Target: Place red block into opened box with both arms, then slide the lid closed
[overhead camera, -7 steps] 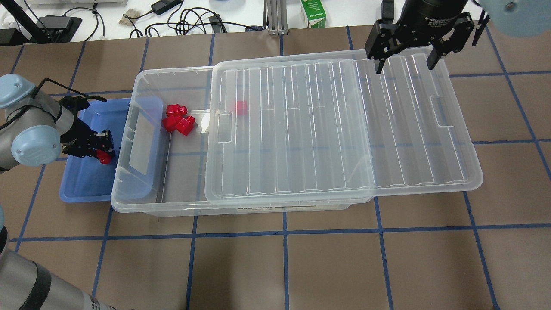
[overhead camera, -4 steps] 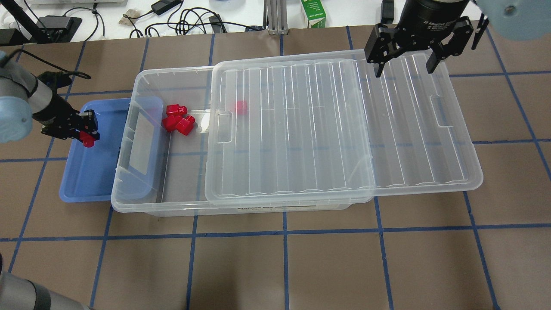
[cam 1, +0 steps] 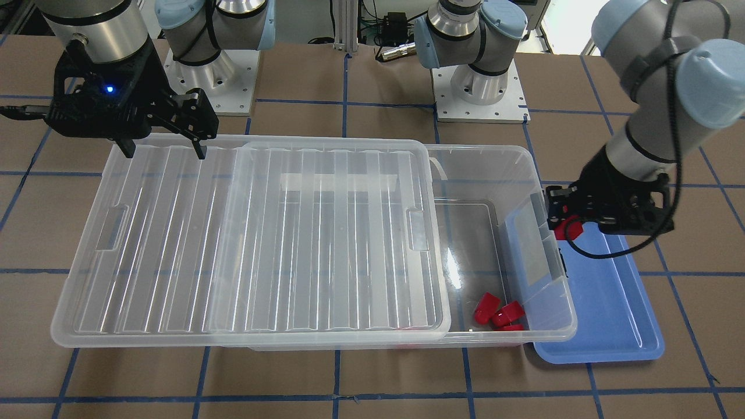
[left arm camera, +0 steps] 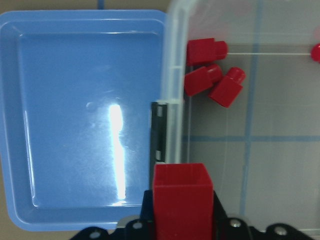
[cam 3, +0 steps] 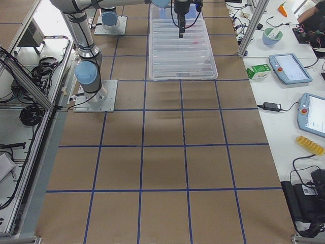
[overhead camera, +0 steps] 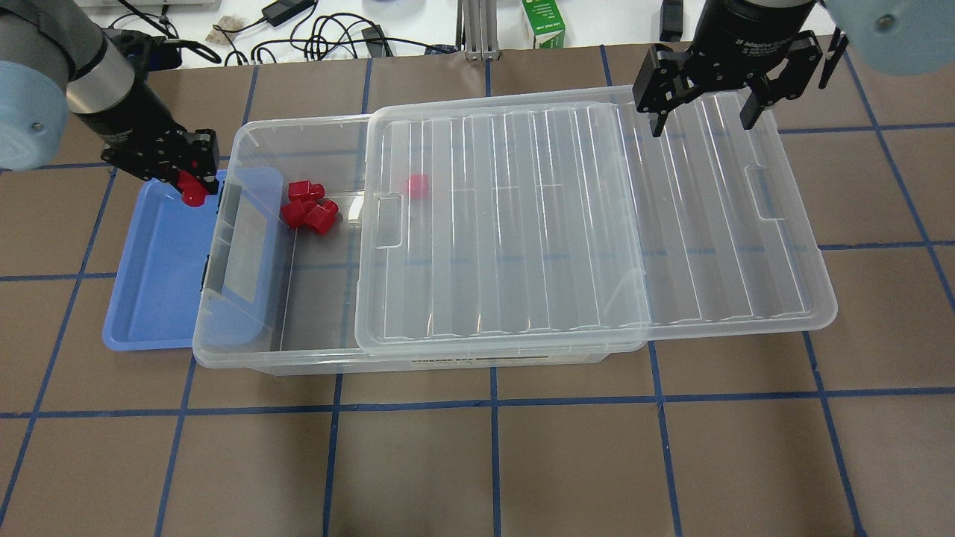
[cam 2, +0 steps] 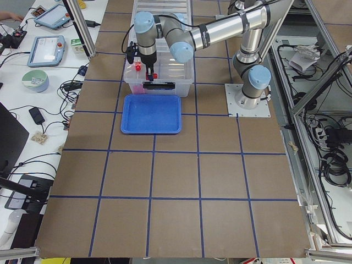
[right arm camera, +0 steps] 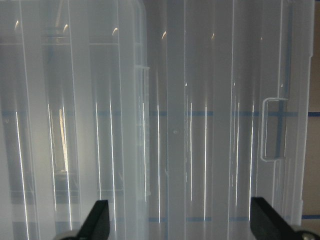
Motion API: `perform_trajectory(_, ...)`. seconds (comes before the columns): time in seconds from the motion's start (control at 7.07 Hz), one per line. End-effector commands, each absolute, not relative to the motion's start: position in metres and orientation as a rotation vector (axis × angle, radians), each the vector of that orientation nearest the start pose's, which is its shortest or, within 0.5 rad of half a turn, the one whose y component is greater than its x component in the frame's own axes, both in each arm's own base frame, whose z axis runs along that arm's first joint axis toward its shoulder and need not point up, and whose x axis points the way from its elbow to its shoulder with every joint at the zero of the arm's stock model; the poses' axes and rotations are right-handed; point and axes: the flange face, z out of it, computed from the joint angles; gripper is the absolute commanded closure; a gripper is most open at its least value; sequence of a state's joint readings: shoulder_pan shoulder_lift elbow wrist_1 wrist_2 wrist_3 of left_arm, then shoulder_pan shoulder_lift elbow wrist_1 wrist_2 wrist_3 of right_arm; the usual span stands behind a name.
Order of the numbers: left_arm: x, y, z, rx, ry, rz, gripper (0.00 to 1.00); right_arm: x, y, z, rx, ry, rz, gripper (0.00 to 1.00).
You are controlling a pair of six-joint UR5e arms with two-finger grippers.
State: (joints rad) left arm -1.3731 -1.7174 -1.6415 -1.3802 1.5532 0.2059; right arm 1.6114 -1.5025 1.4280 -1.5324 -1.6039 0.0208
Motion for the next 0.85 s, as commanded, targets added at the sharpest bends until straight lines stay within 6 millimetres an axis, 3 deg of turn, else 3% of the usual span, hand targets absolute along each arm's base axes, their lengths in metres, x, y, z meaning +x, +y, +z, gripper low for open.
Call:
perform_trajectory(0.0,-0.067,-0.543,0.358,0.044,3.158,0.009,1.00,0.151,-0.518,0.520,-0.028,3.175,-0.060,0.00)
perform_trajectory(0.28,-0.075,-0.531,0.310,-0.001,3.165,0.119,1.00,0.151,-0.518,0.519,-0.028,3.175,-0.058,0.00)
perform_trajectory(0.71,-0.083,-0.521,0.276,0.011,3.164,0.111,1.00,0.151,-0.519,0.519,-0.031,3.171,-0.057,0.00)
